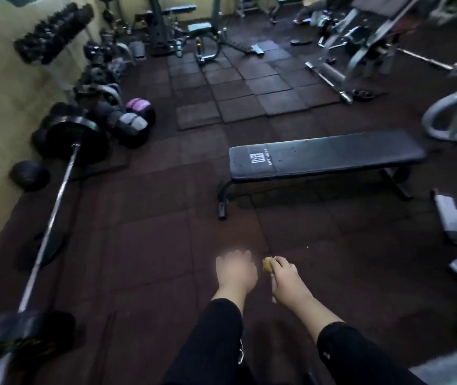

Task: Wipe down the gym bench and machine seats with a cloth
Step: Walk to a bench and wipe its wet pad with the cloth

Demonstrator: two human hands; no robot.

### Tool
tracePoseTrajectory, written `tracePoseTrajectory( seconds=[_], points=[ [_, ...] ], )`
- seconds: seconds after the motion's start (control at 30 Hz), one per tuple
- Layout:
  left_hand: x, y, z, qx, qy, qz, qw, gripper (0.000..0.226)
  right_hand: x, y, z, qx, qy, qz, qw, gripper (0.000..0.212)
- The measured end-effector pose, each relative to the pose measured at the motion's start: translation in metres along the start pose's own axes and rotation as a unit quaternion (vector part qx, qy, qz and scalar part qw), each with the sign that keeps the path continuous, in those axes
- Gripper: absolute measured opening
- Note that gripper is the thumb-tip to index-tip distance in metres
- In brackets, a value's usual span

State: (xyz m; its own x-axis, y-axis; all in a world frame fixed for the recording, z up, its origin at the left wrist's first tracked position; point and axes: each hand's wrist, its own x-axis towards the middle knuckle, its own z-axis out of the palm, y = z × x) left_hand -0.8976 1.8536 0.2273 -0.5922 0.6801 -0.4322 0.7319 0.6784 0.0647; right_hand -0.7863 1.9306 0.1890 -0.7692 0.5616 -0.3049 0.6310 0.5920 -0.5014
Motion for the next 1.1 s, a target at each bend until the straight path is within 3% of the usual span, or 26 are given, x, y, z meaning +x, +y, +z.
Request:
tracePoseTrajectory(
  seconds=[0.17,0.4,0.63,1.1],
  points=[
    [0.075,0.035,-0.038,0.045,-0.009,0.114,0.992,0.042,0.041,0.011,-0.036,0.058,0.083,0.095,0.99,0.04],
    [0.158,0.117,-0.065,0.09,-0.026,0.245,0.965,0.04,0.089,0.078,-0.084,0.066,0.132,0.214,0.966,0.044],
    [0.27,0.218,-0.106,0.097,-0.022,0.265,0.959,0.042,0.168,0.174,-0.167,0.066,0.155,0.261,0.95,0.045],
    [0.474,0.393,-0.184,0.109,-0.034,0.307,0.945,0.047,0.335,0.312,-0.324,0.053,0.194,0.275,0.94,0.048]
  ],
)
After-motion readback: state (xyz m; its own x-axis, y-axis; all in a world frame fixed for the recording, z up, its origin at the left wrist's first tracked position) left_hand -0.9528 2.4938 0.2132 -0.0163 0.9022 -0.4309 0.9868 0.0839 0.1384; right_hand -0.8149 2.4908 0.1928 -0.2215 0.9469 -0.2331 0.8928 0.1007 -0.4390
